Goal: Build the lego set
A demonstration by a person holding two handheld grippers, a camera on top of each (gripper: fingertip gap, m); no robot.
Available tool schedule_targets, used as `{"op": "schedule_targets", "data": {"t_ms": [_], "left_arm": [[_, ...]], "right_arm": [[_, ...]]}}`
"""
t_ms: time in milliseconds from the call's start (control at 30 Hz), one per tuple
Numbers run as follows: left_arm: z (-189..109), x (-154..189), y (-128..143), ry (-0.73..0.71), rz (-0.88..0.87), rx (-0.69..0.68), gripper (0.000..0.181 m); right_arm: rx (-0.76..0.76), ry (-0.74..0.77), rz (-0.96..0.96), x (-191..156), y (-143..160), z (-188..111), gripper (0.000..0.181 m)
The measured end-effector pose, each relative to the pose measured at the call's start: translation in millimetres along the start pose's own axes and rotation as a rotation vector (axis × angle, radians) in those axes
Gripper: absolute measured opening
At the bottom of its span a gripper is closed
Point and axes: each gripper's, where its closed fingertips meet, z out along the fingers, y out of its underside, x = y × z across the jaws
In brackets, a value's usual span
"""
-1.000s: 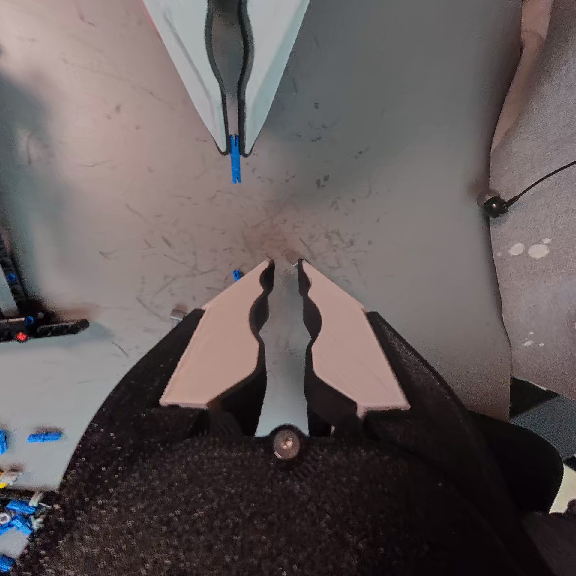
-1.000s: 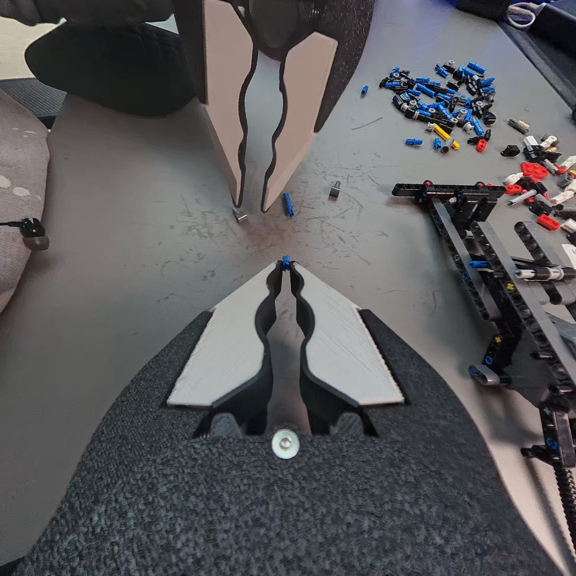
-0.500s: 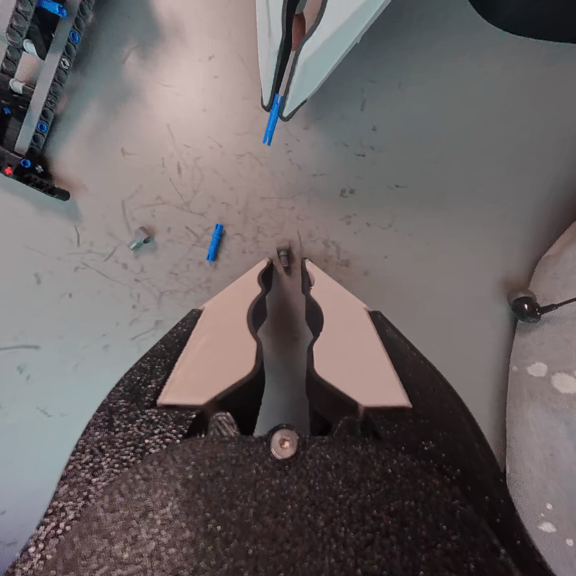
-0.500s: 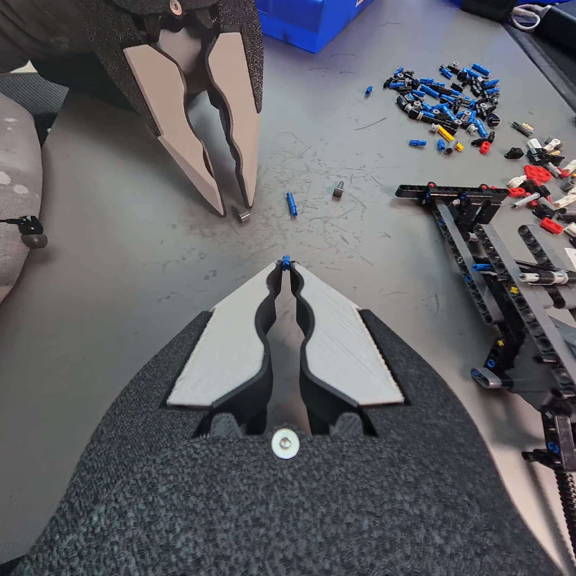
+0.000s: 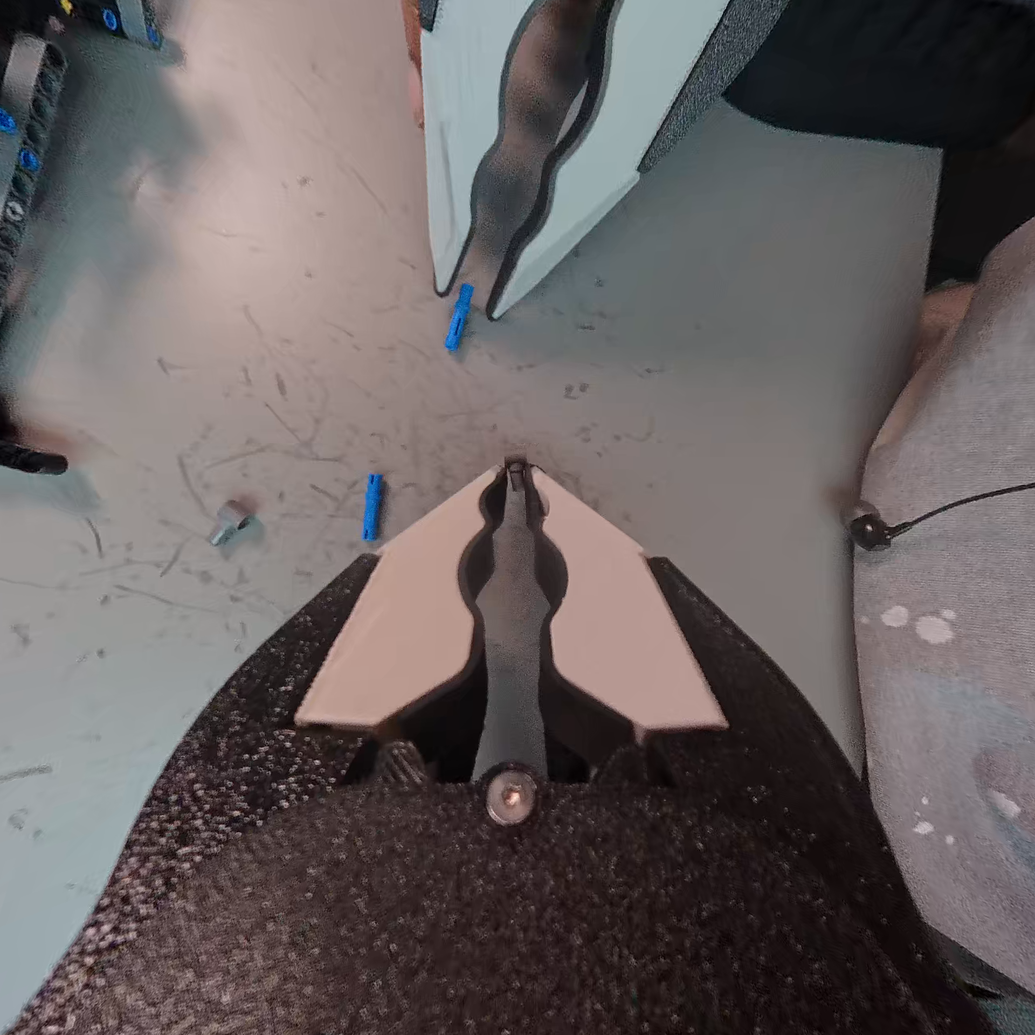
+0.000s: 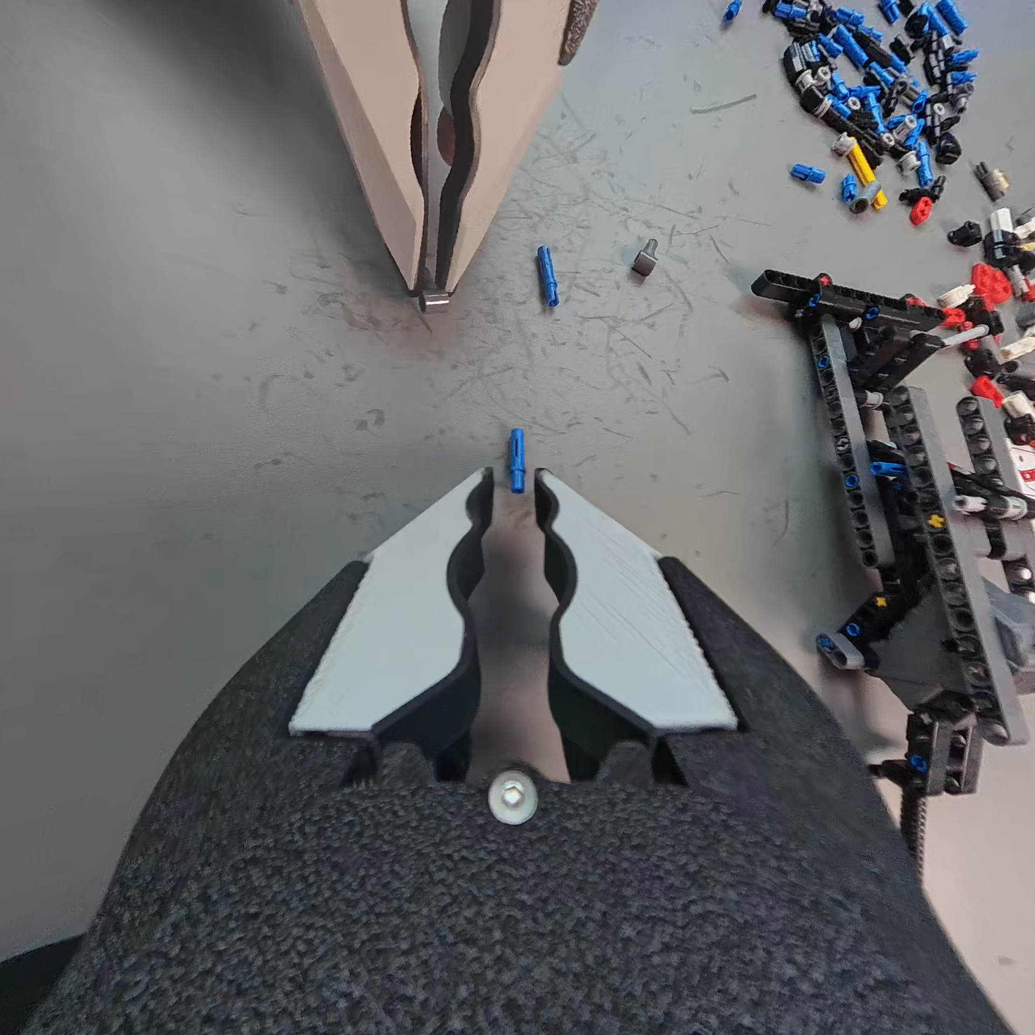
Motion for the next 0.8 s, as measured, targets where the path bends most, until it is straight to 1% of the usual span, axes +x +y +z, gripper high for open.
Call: {"op": "schedule_targets", "data": {"t_ms": [33, 100, 167, 233, 333, 400, 433, 500, 567, 600, 633, 700, 800], "left_arm": [[-1.3, 1.7, -3.3, 0.035, -0.005, 0.009, 0.007], [-4.4, 4.3, -10.2, 0.114, -0.026, 0.035, 0.007], [-9.1, 7.8, -19.9, 0.215, -0.071, 0.082, 0.007], [-14.3, 8.6, -28.6, 0.306, -0.133, 0.127, 0.006], [-21.9, 10.0, -40.3, 0.426, -0.203, 0.199, 0.006], [-25.2, 12.4, -44.5, 0.488, -0.229, 0.231, 0.005], [-25.7, 13.0, -44.8, 0.505, -0.238, 0.237, 0.005], [-26.2, 12.9, -44.1, 0.534, -0.259, 0.249, 0.005], [-29.4, 10.8, -46.2, 0.561, -0.288, 0.287, 0.005], [-32.2, 7.5, -48.4, 0.560, -0.295, 0.319, 0.006], [-37.3, 4.1, -51.6, 0.557, -0.289, 0.362, 0.012], [-52.5, -2.0, -59.8, 0.537, -0.262, 0.468, 0.021], [-71.1, -13.0, -75.2, 0.420, -0.195, 0.643, 0.024]], "right_arm": [[0.022, 0.000, -0.003, 0.5, -3.6, -2.6, 0.021], [0.123, 0.004, -0.022, 0.4, -22.7, -12.3, 0.027], [0.229, 0.016, -0.074, -4.0, -46.0, -22.9, 0.027], [0.281, 0.049, -0.156, -9.7, -61.9, -27.3, 0.026], [0.272, 0.105, -0.280, -17.2, -70.1, -22.9, 0.025], [0.246, 0.155, -0.333, -15.6, -70.1, -17.1, 0.017], [0.236, 0.187, -0.356, -12.5, -69.7, -15.2, 0.010], [0.243, 0.191, -0.368, -12.1, -70.4, -14.7, 0.007], [0.277, 0.180, -0.309, -8.7, -72.4, -16.0, 0.007], [0.304, 0.166, -0.243, -5.2, -72.8, -17.0, 0.007], [0.349, 0.137, -0.152, -1.4, -74.4, -19.4, 0.007], [0.490, 0.063, 0.065, 9.8, -82.9, -31.0, 0.007], [0.789, -0.079, 0.387, 26.4, -110.1, -61.4, 0.007]]}}
